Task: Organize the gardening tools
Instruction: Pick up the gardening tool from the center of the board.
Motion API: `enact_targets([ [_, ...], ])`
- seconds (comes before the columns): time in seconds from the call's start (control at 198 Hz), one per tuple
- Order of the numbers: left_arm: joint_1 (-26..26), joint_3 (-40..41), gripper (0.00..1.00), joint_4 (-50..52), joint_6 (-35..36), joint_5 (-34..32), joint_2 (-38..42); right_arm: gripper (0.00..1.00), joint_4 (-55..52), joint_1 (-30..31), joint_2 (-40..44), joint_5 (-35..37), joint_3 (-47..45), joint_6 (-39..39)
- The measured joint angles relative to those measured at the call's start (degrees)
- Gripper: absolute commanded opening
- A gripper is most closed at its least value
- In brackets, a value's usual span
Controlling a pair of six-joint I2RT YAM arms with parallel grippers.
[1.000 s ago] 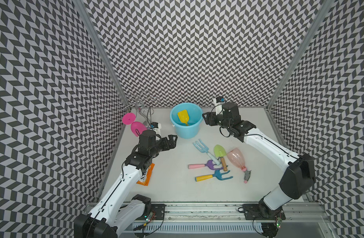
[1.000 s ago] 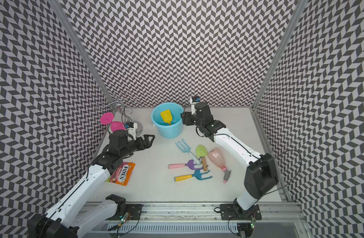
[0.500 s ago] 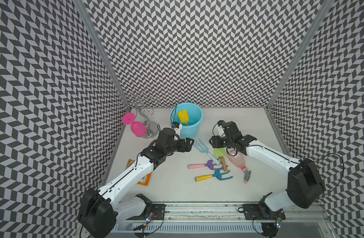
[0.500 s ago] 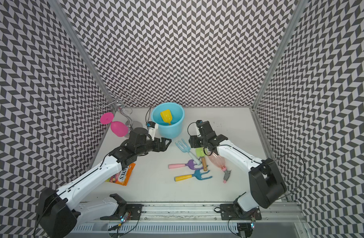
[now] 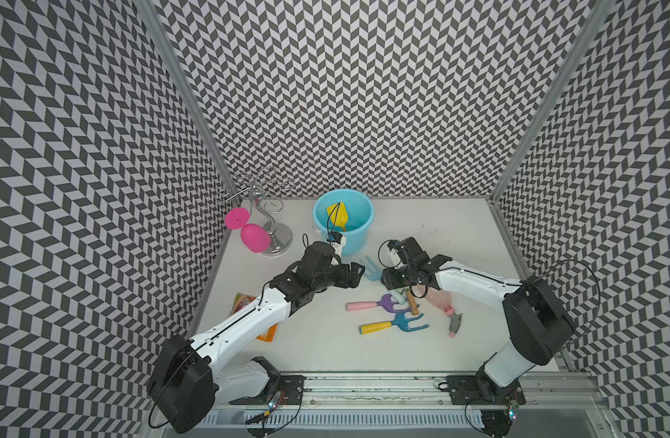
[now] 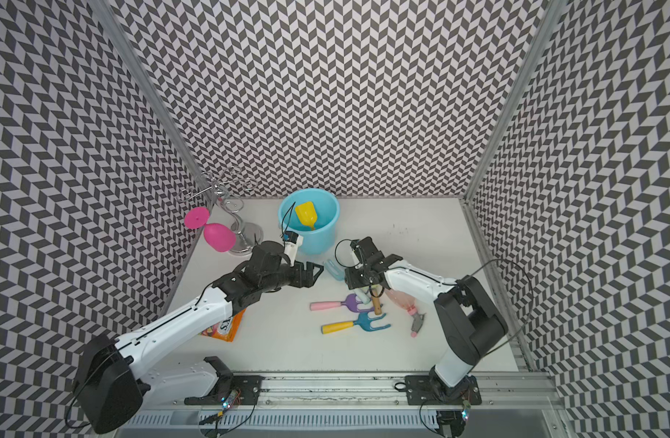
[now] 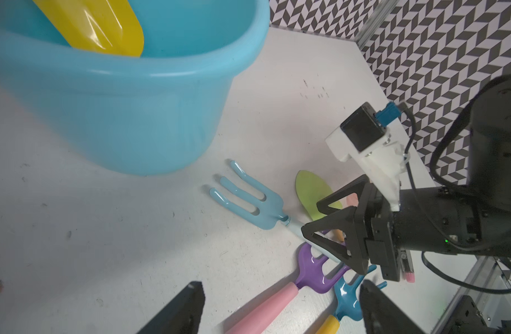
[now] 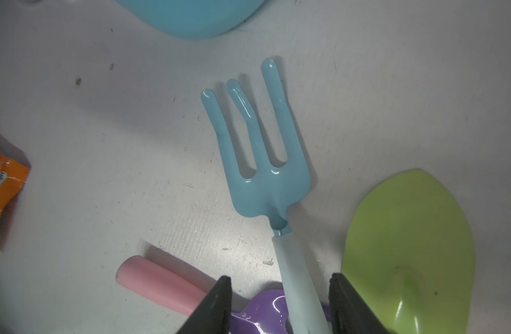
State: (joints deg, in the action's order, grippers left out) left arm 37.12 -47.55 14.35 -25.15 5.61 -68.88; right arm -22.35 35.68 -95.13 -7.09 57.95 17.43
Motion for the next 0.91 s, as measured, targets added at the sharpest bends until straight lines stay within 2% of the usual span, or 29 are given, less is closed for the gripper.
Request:
enact_targets([
  [0.562, -0.02, 3.87, 0.86, 0.31, -0.74, -4.00, 1.07, 0.44, -0.31, 1.81, -7.37, 4.26, 1.88, -0.55],
  [0.633, -0.02, 3.87, 0.86, 0.31, -0.90, -4.42, 1.07, 0.41, -0.33, 2.16, -8.11, 4.76, 2.58, -0.57],
  [0.825, -0.35, 4.07, 0.86, 0.33, -1.31, -4.81, 1.07, 0.24, -0.26, 2.58, -9.31, 5.44, 3.85, -0.90],
  [0.911, -0.70, 4.11, 0.86, 0.28, -1.49, -4.90, 1.07, 0.22, -0.46, 2.64, -9.33, 5.42, 4.04, -0.98],
])
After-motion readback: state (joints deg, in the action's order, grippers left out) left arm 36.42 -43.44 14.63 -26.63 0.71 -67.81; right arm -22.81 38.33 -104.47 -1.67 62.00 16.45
